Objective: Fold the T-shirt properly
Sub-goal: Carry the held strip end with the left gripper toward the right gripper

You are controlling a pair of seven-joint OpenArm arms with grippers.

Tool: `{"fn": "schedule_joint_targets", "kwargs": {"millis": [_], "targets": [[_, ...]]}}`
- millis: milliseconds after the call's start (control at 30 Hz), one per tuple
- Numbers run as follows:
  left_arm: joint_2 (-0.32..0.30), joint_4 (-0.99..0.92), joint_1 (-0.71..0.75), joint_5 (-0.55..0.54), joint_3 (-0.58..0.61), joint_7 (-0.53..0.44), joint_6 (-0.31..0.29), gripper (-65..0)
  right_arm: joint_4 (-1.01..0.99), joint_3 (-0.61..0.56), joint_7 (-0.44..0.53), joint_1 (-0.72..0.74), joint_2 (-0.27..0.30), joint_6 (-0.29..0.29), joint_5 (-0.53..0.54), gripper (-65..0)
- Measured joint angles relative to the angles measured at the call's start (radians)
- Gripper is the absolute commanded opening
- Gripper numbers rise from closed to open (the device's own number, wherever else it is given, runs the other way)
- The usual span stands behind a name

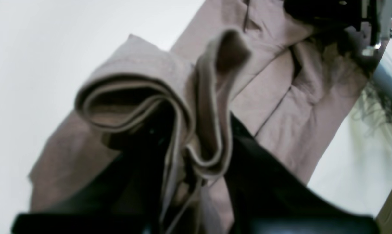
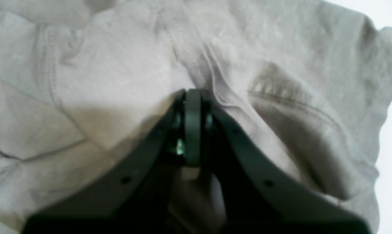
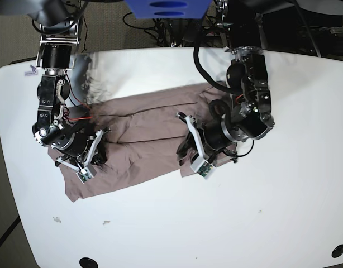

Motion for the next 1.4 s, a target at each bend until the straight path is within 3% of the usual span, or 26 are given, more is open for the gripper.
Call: {"fn": "schedule_joint_targets", "kwargs": {"millis": [267, 500, 633, 800, 1000, 1400], "targets": [[-0.002, -0.164, -0.003, 0.021, 0.076, -0.161, 0.002, -65.0, 0.0, 0.0, 0.0, 0.0, 0.0, 0.0, 0.0, -65.0], [-0.003, -0.231, -0.003, 0.021, 0.137, -0.24, 0.008, -65.0, 0.0, -0.001, 0.0, 0.0, 0.0, 0.0, 0.0, -65.0], [-0.004, -0.232, -0.009, 0.019, 0.163, -0.243, 0.007, -53.8, 0.0, 0.0, 0.0, 0.0, 0.0, 0.0, 0.0, -65.0], [-0.003, -0.232, -0.023, 0.017, 0.182, -0.247, 0.008, -34.7, 0.0, 0.0, 0.0, 0.0, 0.0, 0.0, 0.0, -65.0], [-0.003, -0.222, -0.023, 0.014, 0.188, -0.253, 0.007, -20.6, 0.0, 0.0, 0.0, 0.0, 0.0, 0.0, 0.0, -65.0], [-0.005, -0.168, -0.05, 0.003, 0.204, -0.252, 0.008, -18.4, 0.0, 0.0, 0.0, 0.0, 0.0, 0.0, 0.0, -65.0]]}}
